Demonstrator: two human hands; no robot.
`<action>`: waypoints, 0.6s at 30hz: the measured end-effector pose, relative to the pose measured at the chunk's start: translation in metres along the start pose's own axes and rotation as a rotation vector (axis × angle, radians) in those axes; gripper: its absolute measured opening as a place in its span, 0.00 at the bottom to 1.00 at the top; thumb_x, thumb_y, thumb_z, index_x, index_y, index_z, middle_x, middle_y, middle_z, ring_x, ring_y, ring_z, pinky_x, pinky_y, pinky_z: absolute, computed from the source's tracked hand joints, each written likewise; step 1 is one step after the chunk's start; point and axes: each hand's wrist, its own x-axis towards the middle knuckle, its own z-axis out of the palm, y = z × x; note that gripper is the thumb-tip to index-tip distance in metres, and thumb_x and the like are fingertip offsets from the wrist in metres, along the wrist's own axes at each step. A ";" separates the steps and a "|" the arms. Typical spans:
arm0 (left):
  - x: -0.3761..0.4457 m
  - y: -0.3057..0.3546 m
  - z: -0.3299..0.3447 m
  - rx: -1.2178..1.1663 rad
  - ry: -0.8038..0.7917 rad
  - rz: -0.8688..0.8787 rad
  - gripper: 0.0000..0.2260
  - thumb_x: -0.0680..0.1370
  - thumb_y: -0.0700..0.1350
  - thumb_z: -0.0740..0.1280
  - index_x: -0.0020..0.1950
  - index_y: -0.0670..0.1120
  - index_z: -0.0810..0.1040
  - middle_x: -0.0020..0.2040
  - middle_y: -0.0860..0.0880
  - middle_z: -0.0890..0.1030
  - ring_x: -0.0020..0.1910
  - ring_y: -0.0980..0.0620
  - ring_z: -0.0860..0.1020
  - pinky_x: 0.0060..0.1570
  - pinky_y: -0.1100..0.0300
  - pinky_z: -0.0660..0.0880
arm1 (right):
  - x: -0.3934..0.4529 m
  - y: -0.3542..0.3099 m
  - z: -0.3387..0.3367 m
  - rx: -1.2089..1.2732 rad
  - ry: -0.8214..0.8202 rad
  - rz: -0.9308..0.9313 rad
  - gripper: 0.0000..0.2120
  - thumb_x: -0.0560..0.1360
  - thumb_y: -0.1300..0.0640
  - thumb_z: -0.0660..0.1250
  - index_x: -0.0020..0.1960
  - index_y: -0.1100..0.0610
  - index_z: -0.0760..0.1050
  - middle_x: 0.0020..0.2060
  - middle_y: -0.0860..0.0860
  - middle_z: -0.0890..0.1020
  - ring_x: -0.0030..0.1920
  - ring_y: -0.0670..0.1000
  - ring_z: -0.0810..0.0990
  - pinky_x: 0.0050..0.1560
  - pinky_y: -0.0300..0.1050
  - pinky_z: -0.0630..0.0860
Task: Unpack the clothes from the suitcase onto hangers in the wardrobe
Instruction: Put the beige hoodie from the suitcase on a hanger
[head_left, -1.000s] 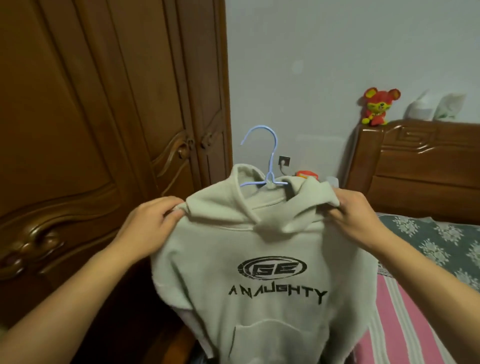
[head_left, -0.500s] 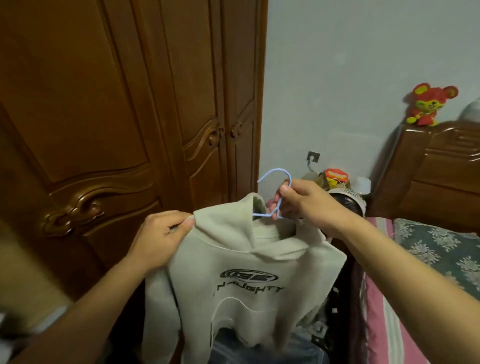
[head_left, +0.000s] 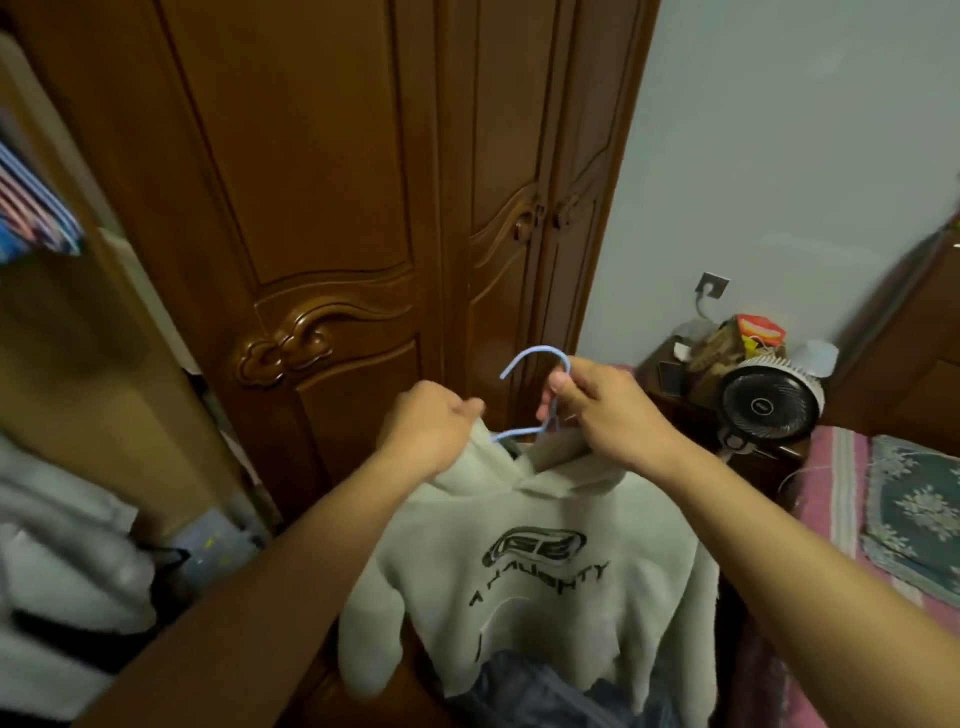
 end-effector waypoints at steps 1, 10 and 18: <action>-0.005 -0.016 -0.003 0.085 0.182 -0.006 0.22 0.81 0.53 0.65 0.31 0.44 0.75 0.35 0.49 0.79 0.39 0.42 0.78 0.39 0.55 0.70 | -0.002 0.002 -0.001 0.026 0.051 0.016 0.14 0.84 0.57 0.58 0.45 0.62 0.77 0.33 0.48 0.84 0.33 0.42 0.81 0.41 0.37 0.76; -0.028 -0.060 -0.010 0.330 0.296 0.565 0.13 0.81 0.54 0.62 0.61 0.50 0.76 0.59 0.47 0.74 0.57 0.46 0.73 0.54 0.50 0.73 | -0.022 -0.016 0.004 0.172 -0.044 -0.001 0.15 0.85 0.58 0.55 0.47 0.64 0.75 0.39 0.58 0.84 0.40 0.54 0.83 0.47 0.44 0.79; -0.022 -0.027 -0.041 0.469 0.338 0.743 0.14 0.84 0.58 0.55 0.51 0.54 0.76 0.38 0.53 0.77 0.37 0.48 0.78 0.34 0.47 0.76 | 0.000 -0.031 -0.039 -0.171 -0.052 -0.261 0.17 0.82 0.42 0.57 0.61 0.50 0.76 0.54 0.42 0.82 0.53 0.44 0.80 0.54 0.40 0.74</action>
